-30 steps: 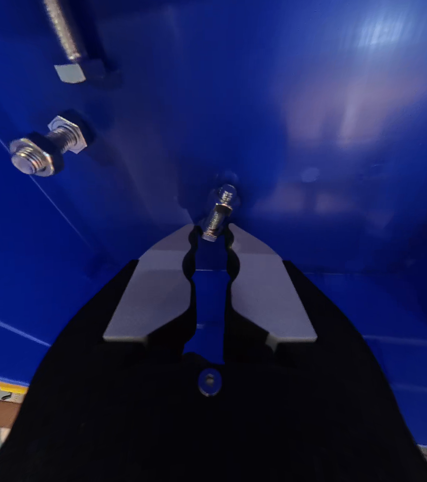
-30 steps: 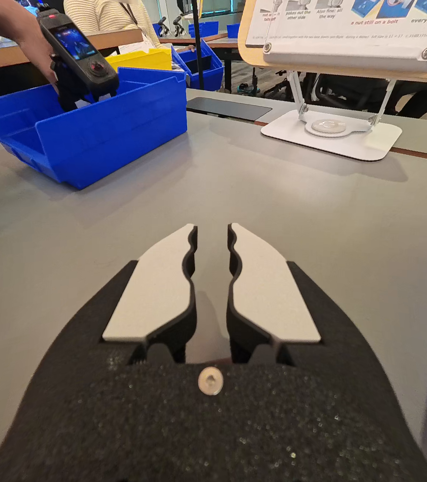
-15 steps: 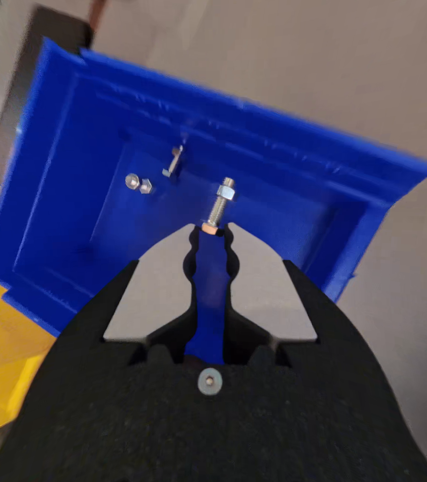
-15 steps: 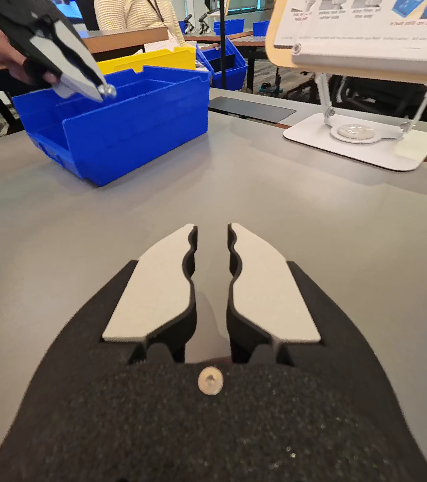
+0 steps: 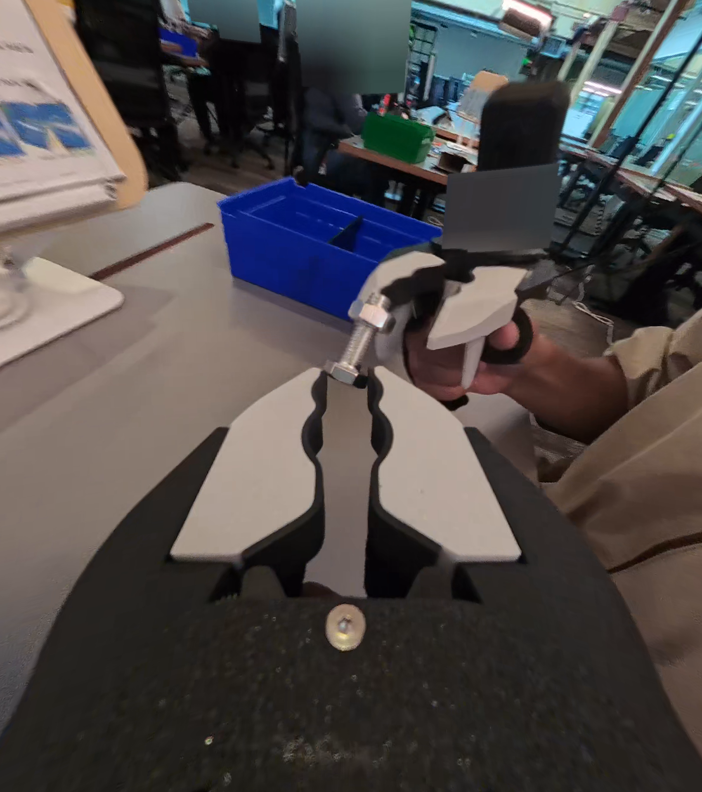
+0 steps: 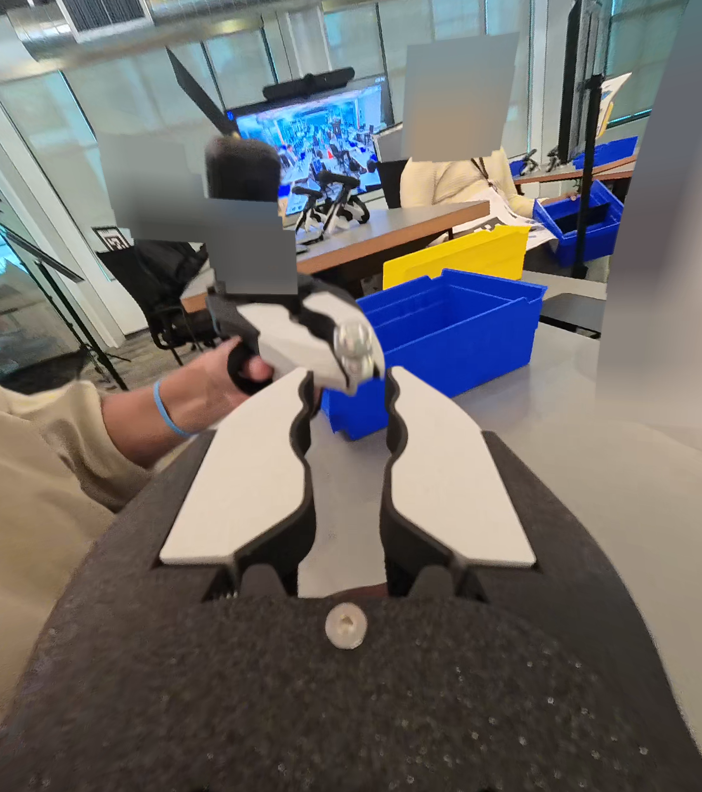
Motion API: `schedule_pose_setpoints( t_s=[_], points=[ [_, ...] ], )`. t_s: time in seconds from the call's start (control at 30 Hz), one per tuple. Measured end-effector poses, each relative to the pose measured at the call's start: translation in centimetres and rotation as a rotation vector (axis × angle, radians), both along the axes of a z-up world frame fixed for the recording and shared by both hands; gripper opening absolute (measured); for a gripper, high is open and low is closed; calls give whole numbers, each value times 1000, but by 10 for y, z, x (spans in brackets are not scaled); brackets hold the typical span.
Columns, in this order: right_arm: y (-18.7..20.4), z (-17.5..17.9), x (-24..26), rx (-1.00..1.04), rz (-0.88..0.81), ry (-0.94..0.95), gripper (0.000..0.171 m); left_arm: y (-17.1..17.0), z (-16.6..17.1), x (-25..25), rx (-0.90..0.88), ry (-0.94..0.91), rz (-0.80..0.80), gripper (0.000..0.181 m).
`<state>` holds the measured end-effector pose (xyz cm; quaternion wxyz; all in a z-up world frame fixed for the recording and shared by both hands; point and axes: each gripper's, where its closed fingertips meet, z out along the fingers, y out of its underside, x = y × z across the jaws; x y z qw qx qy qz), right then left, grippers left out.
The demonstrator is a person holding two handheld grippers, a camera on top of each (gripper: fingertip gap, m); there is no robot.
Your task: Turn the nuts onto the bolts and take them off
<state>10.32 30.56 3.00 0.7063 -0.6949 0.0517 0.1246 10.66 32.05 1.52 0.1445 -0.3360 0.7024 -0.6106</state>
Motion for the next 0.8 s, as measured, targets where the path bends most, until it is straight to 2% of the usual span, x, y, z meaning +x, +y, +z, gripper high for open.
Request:
schedule_pose_setpoints(
  t_s=[0.03, 0.07, 0.13, 0.2, 0.27, 0.43, 0.53, 0.6, 0.67, 0.73, 0.8],
  points=[
    [-1, 1, 2, 10, 5, 16, 31, -11, -3, 2, -27, 9, -26, 17],
    [-2, -2, 2, 4, 14, 25, 35, -18, -3, 5, -77, 1, -35, 7],
    [-6, -5, 3, 8, 27, 40, 31, -28, -9, 8, -132, 35, -75, 6],
    [-9, -21, 12, -44, -10, 10, 19, -30, -24, 19, -102, 36, -35, 6],
    [-11, -43, 22, -106, -10, 40, 19, -30, -47, 28, -47, 73, -36, 6],
    [-20, -54, 30, -112, 11, 120, 18, -40, -60, 34, -53, 54, -48, 7],
    [-26, -55, 34, -95, 32, 201, 18, -39, -62, 34, 114, -81, -16, 11],
    [-31, -56, 36, -84, 62, 272, 18, -30, -70, 36, 366, -231, 44, 33],
    [-34, -55, 36, -74, 84, 336, 18, -22, -75, 40, 586, -349, 86, 42],
    [-33, -54, 31, -80, 130, 400, 18, -23, -73, 40, 671, -411, 74, 43],
    [-30, -54, 29, -91, 134, 439, 18, -29, -73, 38, 674, -413, 28, 44]
  ],
)
